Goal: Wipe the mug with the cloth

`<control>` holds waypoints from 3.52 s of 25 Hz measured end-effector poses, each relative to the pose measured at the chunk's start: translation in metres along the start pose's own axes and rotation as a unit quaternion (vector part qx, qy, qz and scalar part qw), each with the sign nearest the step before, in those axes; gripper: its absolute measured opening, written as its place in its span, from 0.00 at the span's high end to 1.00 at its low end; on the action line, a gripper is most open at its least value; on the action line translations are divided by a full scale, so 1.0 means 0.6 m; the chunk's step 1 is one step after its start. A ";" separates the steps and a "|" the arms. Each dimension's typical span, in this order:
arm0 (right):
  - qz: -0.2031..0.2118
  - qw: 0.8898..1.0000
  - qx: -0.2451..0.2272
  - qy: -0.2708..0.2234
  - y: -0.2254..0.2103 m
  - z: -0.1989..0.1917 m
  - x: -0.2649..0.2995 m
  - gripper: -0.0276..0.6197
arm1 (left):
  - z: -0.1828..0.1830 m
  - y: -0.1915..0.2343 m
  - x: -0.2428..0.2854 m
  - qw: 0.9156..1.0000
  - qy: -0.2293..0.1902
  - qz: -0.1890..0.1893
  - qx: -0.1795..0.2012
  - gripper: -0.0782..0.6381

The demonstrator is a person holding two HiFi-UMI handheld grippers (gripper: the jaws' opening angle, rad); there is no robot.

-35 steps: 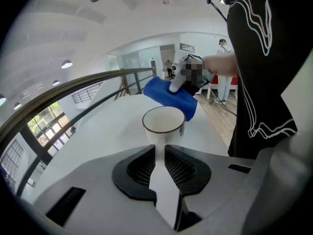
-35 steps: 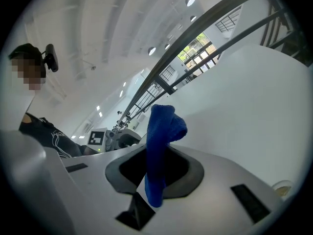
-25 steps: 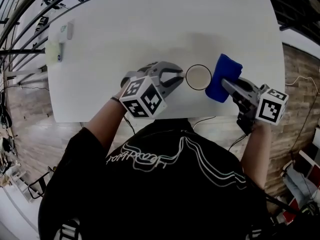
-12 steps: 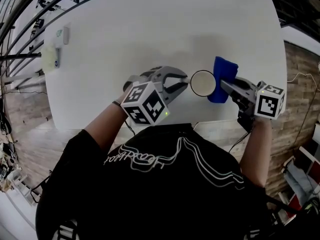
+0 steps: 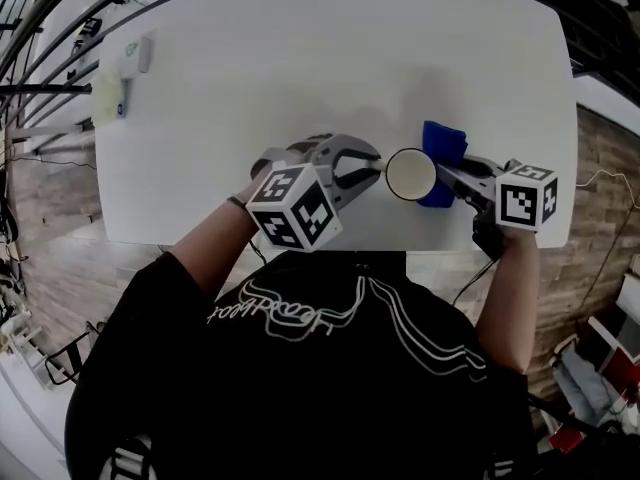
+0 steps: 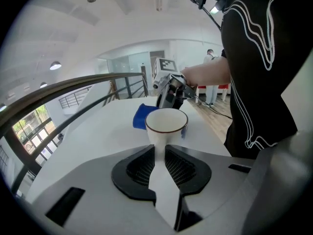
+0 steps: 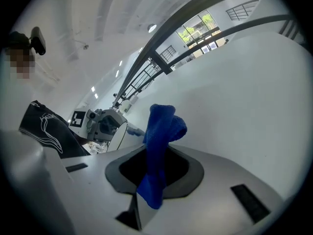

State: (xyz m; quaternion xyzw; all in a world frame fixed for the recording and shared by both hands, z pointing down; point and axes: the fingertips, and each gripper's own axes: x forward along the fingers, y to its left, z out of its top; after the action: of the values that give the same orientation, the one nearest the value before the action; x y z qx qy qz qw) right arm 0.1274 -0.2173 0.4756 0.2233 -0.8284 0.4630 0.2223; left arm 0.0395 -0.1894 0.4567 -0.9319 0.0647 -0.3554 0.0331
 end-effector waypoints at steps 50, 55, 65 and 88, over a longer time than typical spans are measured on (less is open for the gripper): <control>0.206 0.927 -0.242 0.200 0.077 0.056 0.061 0.86 | -0.016 0.017 -0.024 0.986 0.050 0.126 -0.094 0.77; 0.179 0.923 -0.250 0.233 0.058 0.047 0.086 0.86 | -0.015 0.020 -0.023 0.983 0.047 0.138 -0.109 0.77; 0.114 0.937 -0.280 0.175 0.051 0.073 0.099 0.86 | -0.027 0.033 -0.031 0.978 0.034 0.153 -0.135 0.75; 0.063 0.936 -0.253 -0.237 0.429 -0.118 -0.285 0.86 | 0.275 -0.284 -0.269 0.917 -0.253 0.164 -0.262 0.88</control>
State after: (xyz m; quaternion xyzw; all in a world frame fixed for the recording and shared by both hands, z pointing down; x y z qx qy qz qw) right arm 0.1275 -0.0063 0.2388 0.2106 -0.9592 0.1844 0.0390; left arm 0.0470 0.0051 0.2458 -0.9424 0.2967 -0.0681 -0.1387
